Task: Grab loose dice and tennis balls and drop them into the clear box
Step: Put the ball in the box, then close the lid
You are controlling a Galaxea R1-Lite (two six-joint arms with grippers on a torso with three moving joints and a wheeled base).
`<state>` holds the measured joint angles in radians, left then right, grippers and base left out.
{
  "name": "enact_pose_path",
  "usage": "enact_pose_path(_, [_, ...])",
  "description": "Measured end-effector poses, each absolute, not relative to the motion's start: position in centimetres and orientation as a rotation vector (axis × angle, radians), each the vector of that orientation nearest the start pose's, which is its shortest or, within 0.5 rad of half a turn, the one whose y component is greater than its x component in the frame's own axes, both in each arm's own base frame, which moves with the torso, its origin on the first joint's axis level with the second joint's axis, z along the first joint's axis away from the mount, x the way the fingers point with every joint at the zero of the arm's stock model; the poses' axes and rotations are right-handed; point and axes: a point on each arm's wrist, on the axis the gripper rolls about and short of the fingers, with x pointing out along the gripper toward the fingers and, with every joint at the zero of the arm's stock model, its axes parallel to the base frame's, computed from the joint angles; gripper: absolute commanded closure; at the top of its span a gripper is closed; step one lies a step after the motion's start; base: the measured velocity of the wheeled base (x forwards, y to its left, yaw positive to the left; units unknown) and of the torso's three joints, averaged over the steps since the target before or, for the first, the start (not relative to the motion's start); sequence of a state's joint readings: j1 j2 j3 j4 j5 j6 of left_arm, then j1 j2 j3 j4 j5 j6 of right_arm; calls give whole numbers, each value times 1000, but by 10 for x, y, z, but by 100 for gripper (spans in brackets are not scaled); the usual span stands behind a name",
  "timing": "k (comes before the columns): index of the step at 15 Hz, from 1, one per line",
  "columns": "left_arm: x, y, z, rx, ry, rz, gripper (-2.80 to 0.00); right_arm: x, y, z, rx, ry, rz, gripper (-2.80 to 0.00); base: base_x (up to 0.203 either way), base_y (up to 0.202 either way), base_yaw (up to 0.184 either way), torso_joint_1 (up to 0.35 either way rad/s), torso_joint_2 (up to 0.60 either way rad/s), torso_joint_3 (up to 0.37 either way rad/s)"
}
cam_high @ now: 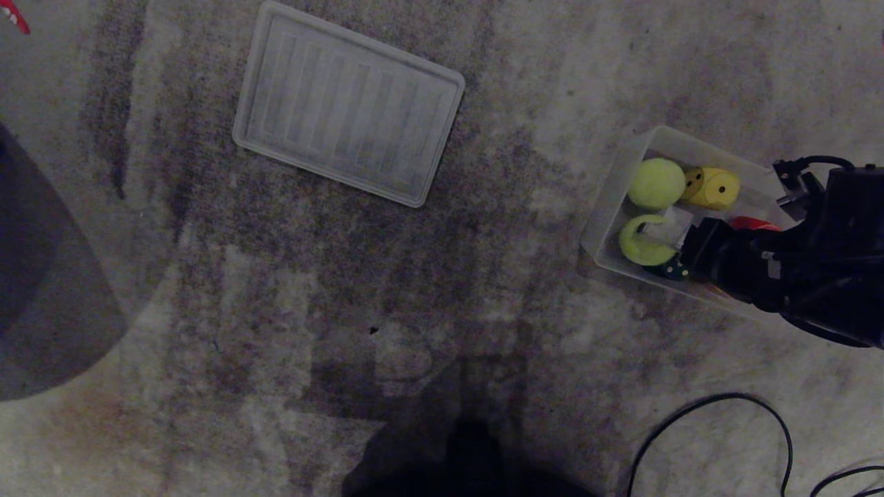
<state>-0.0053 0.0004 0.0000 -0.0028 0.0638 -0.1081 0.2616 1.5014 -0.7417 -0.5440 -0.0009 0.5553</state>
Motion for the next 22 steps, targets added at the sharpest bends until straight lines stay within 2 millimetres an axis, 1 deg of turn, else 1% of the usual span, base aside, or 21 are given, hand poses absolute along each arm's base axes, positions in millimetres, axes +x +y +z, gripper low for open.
enact_pose_path(4, [-23, 2, 76, -109, -6, 59, 0, 249, 68, 210, 515, 278, 167, -280, 0, 0, 0, 0, 0, 0])
enact_pose_path(6, [-23, 2, 76, -108, -5, 58, 0, 243, 66, 211, 510, 275, 158, -280, 0, 0, 0, 0, 0, 0])
enact_pose_path(7, [-23, 2, 76, -108, -5, 58, 0, 237, 64, 211, 501, 277, 158, 0, 0, 0, 0, 0, 0, 0])
enact_pose_path(10, [-23, 2, 76, -109, -5, 58, 0, 208, 56, 209, 424, 315, 135, 0, 0, 0, 0, 0, 0, 0])
enact_pose_path(12, [-23, 2, 76, -109, -6, 58, 0, 180, 47, 202, 362, 342, 99, 0, 0, 0, 0, 0, 0, 0])
enact_pose_path(15, [-23, 2, 76, -108, -5, 58, 0, 134, 33, 184, 312, 379, 22, 0, 0, 0, 0, 0, 0, 0])
enact_pose_path(18, [-23, 2, 76, -109, -5, 58, 0, 92, 19, 163, 289, 391, -50, 0, 0, 0, 0, 0, 0, 0])
enact_pose_path(20, [-23, 2, 76, -109, -6, 58, 0, 71, 10, 146, 283, 395, -111, 0, 0, 0, 0, 0, 0, 0])
enact_pose_path(22, [-23, 2, 76, -109, -5, 58, 0, 56, 5, 140, 294, 352, -132, 0, 0, 0, 0, 0, 0, 0])
